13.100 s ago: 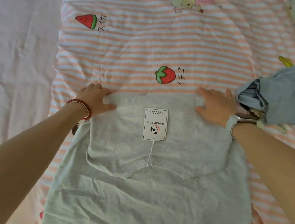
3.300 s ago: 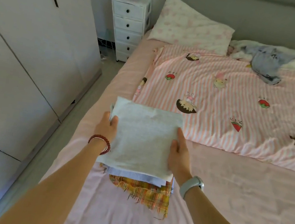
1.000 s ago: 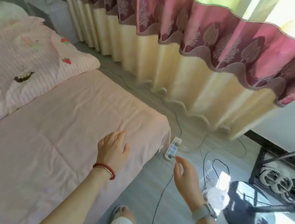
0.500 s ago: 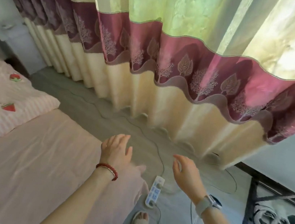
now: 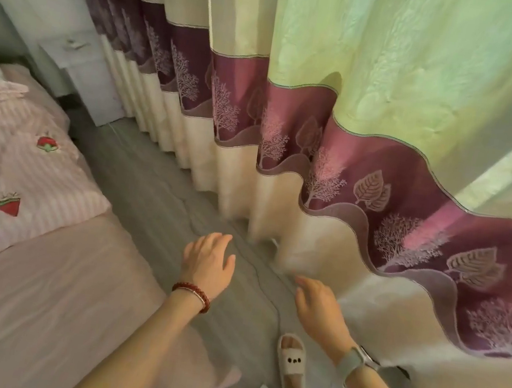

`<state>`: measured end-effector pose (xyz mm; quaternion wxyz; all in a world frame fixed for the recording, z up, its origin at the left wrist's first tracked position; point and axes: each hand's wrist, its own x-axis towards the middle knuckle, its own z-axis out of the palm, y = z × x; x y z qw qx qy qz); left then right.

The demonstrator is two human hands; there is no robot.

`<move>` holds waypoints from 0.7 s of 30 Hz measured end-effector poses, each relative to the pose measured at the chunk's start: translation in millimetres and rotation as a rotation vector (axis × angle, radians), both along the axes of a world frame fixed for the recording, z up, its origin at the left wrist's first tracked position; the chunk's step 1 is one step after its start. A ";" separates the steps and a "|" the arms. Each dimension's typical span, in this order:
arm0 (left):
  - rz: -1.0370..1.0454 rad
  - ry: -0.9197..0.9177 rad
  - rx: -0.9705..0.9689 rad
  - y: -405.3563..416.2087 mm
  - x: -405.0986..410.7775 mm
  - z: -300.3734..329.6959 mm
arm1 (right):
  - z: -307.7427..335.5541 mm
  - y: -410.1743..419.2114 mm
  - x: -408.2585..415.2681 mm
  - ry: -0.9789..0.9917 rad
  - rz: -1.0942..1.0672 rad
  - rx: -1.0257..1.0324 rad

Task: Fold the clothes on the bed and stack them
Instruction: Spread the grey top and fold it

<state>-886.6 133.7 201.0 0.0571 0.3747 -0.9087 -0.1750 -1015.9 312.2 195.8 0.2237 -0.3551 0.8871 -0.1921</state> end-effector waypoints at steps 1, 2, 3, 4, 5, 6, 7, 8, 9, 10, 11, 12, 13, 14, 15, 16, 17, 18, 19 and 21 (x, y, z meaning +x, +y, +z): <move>0.040 -0.008 -0.003 -12.2 -11.7 -1.3 | -3.0 -17.9 -19.1 -0.001 0.049 -0.002; 0.086 -0.019 0.002 -23.1 -22.6 -2.7 | -5.0 -34.5 -36.7 -0.009 0.096 -0.004; 0.137 -0.033 0.007 -33.2 -33.7 -3.9 | -6.4 -50.5 -54.4 -0.021 0.142 -0.005; 0.184 -0.048 0.008 -43.4 -45.2 -4.5 | -7.4 -66.3 -71.8 -0.031 0.183 -0.007; 0.228 -0.067 0.012 -52.7 -56.5 -4.5 | -7.7 -80.8 -88.5 -0.036 0.224 -0.012; 0.271 -0.084 0.022 -60.5 -67.3 -4.0 | -7.3 -94.5 -104.2 -0.041 0.264 -0.016; 0.309 -0.094 0.033 -68.4 -78.0 -2.8 | -6.8 -108.9 -119.0 -0.038 0.307 -0.020; 0.343 -0.095 0.044 -76.4 -87.6 -0.9 | -4.9 -123.4 -131.6 -0.032 0.346 -0.019; 0.372 -0.094 0.055 -83.5 -94.8 1.7 | -2.9 -137.7 -141.7 -0.027 0.380 -0.015; 0.404 -0.090 0.062 -90.5 -99.9 4.6 | -0.6 -152.2 -149.0 -0.026 0.415 -0.012; 0.440 -0.083 0.060 -97.0 -102.0 7.4 | 1.7 -167.3 -153.9 -0.029 0.457 -0.012; 0.476 -0.080 0.055 -103.7 -101.6 10.5 | 5.0 -182.0 -156.1 -0.038 0.501 -0.011; 0.516 -0.079 0.051 -110.5 -98.9 14.0 | 7.7 -197.2 -156.9 -0.051 0.549 -0.016; 0.560 -0.080 0.047 -117.7 -94.3 17.4 | 10.4 -213.1 -156.1 -0.062 0.595 -0.020; 0.608 -0.081 0.044 -125.6 -88.2 20.8 | 13.6 -229.5 -154.2 -0.067 0.647 -0.029; 0.662 -0.081 0.046 -134.4 -80.9 24.2 | 17.8 -247.0 -150.6 -0.061 0.699 -0.039; 0.717 -0.078 0.050 -144.0 -73.9 27.9 | 21.4 -264.9 -147.0 -0.054 0.744 -0.048; 0.767 -0.074 0.052 -154.0 -66.6 31.2 | 24.1 -283.4 -143.0 -0.051 0.781 -0.053; 0.809 -0.068 0.047 -165.3 -59.3 34.1 | 26.0 -303.0 -138.3 -0.046 0.817 -0.058; 0.879 -0.047 0.032 -189.2 -45.0 36.8 | 27.2 -342.5 -126.3 -0.035 0.905 -0.064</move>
